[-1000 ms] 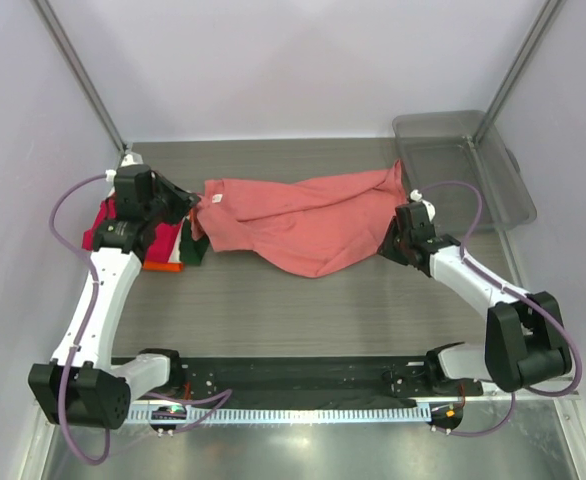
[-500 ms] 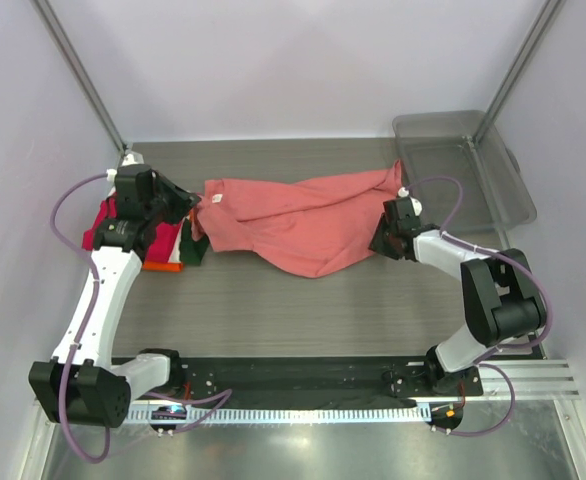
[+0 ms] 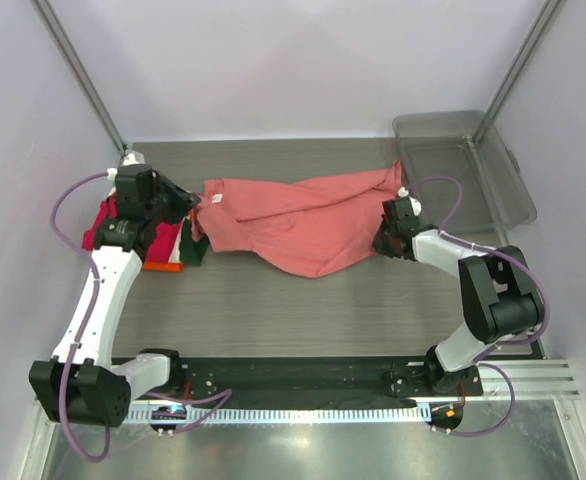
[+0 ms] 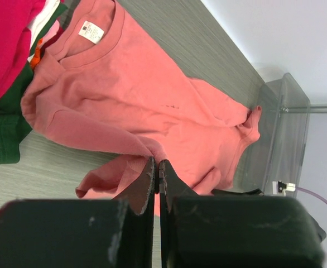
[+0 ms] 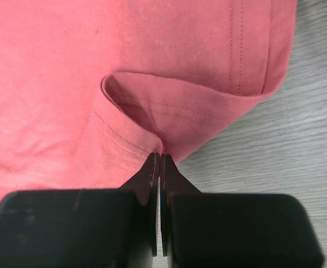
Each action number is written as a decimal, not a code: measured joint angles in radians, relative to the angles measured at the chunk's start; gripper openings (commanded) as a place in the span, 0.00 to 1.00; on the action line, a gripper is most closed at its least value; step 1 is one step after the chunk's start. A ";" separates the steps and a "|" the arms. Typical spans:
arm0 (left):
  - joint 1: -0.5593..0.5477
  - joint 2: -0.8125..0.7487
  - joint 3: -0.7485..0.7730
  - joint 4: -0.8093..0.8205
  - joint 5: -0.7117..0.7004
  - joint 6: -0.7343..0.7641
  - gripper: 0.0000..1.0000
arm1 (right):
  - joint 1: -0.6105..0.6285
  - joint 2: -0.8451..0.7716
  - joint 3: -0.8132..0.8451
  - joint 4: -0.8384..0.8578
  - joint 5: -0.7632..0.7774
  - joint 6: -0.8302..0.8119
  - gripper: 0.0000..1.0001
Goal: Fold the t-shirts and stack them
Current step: Flatten the tshirt out
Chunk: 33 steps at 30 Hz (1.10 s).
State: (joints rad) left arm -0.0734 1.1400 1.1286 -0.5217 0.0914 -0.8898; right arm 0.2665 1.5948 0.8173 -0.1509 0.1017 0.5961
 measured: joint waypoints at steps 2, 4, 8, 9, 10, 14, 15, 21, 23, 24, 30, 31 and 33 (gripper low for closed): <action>0.000 0.002 0.000 0.000 0.000 0.006 0.00 | 0.000 -0.008 0.000 -0.008 0.008 0.000 0.01; 0.000 0.005 0.000 -0.001 0.000 0.009 0.00 | 0.000 -0.032 0.000 -0.026 0.018 0.000 0.01; 0.000 0.012 0.010 -0.015 -0.001 0.013 0.00 | -0.005 -0.132 0.013 -0.097 0.033 0.000 0.01; 0.000 0.017 0.018 -0.019 -0.001 0.014 0.00 | -0.006 -0.161 0.024 -0.116 0.036 0.000 0.01; 0.000 0.023 0.030 -0.023 -0.002 0.015 0.00 | -0.010 -0.187 0.040 -0.134 0.038 0.000 0.01; 0.006 0.083 0.137 -0.073 -0.003 0.026 0.00 | -0.035 -0.227 0.201 -0.236 0.034 -0.009 0.01; 0.012 0.113 0.191 -0.097 0.003 0.030 0.00 | -0.042 -0.225 0.251 -0.249 0.027 -0.014 0.01; 0.080 0.207 0.520 -0.198 0.037 0.058 0.00 | -0.061 -0.237 0.582 -0.378 -0.003 -0.055 0.01; 0.094 0.173 0.586 -0.210 0.051 0.072 0.00 | -0.061 -0.277 0.652 -0.421 -0.012 -0.069 0.01; 0.096 0.145 0.606 -0.209 0.057 0.079 0.00 | -0.061 -0.306 0.674 -0.436 -0.017 -0.073 0.01; 0.096 -0.157 0.640 -0.185 0.108 0.085 0.00 | -0.061 -0.589 0.773 -0.516 -0.054 -0.095 0.01; 0.096 -0.195 0.658 -0.184 0.114 0.084 0.00 | -0.061 -0.632 0.803 -0.528 -0.057 -0.098 0.01; 0.096 -0.254 0.727 -0.184 0.130 0.082 0.00 | -0.061 -0.705 0.881 -0.551 -0.060 -0.109 0.01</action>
State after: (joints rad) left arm 0.0227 0.8856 1.8561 -0.7055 0.2218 -0.8078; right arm 0.2054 0.8898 1.6985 -0.7021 0.0418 0.4870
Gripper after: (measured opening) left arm 0.009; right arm 0.027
